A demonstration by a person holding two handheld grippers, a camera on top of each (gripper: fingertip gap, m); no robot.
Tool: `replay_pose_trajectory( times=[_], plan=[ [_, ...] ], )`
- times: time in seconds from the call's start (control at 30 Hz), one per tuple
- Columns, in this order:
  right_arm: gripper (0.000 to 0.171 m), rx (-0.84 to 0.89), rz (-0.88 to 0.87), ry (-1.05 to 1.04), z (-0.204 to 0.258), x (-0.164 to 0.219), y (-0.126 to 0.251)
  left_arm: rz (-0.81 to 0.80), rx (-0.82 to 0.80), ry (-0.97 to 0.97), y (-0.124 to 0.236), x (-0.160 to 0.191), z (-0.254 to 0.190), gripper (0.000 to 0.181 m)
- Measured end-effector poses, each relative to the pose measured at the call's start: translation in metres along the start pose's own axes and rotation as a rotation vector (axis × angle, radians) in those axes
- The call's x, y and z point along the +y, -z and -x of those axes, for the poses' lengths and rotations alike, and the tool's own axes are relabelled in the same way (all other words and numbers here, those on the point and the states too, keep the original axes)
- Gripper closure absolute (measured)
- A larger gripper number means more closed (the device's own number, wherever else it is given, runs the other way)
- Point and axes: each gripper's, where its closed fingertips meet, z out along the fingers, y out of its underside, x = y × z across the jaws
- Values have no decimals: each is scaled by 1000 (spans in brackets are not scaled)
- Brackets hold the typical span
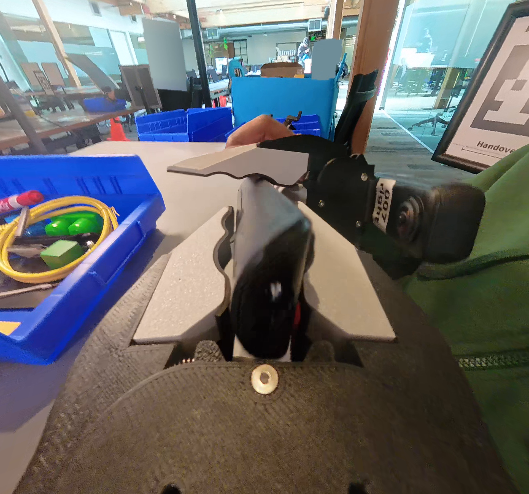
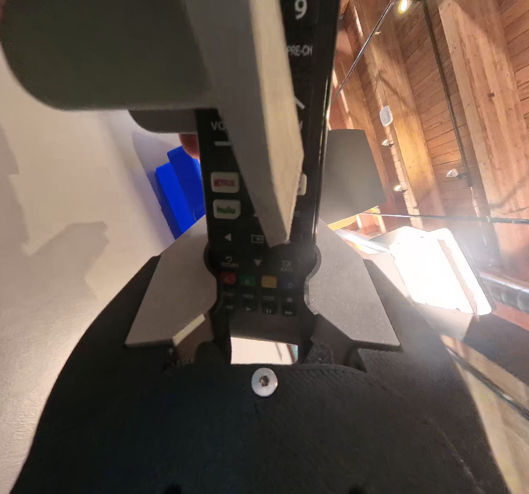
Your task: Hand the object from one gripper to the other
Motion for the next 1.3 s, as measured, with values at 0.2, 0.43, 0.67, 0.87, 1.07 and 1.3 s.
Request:
replay_pose_trajectory(
  times=[0.2, 0.43, 0.67, 0.87, 1.07, 1.3],
  plan=[
    [116, -131, -100, -466, -11, -4, 5, -125, -15, -114, 7, -22, -6, 110],
    [116, -484, -313, -924, -5, -41, 25, -272, -59, -141, 17, -47, -3, 102],
    [116, -782, -393, -1055, 16, -70, 45, -348, -43, -115, 25, -58, -5, 105],
    [117, -953, -397, -963, 43, -84, 62, -265, 100, -165, 13, -42, -33, 104],
    [117, -997, -411, -909, 50, -89, 69, -223, 188, -172, 11, -34, -49, 104],
    [117, -1057, -391, -875, 59, -91, 75, -197, 228, -196, 9, -29, -58, 105]
  ],
)
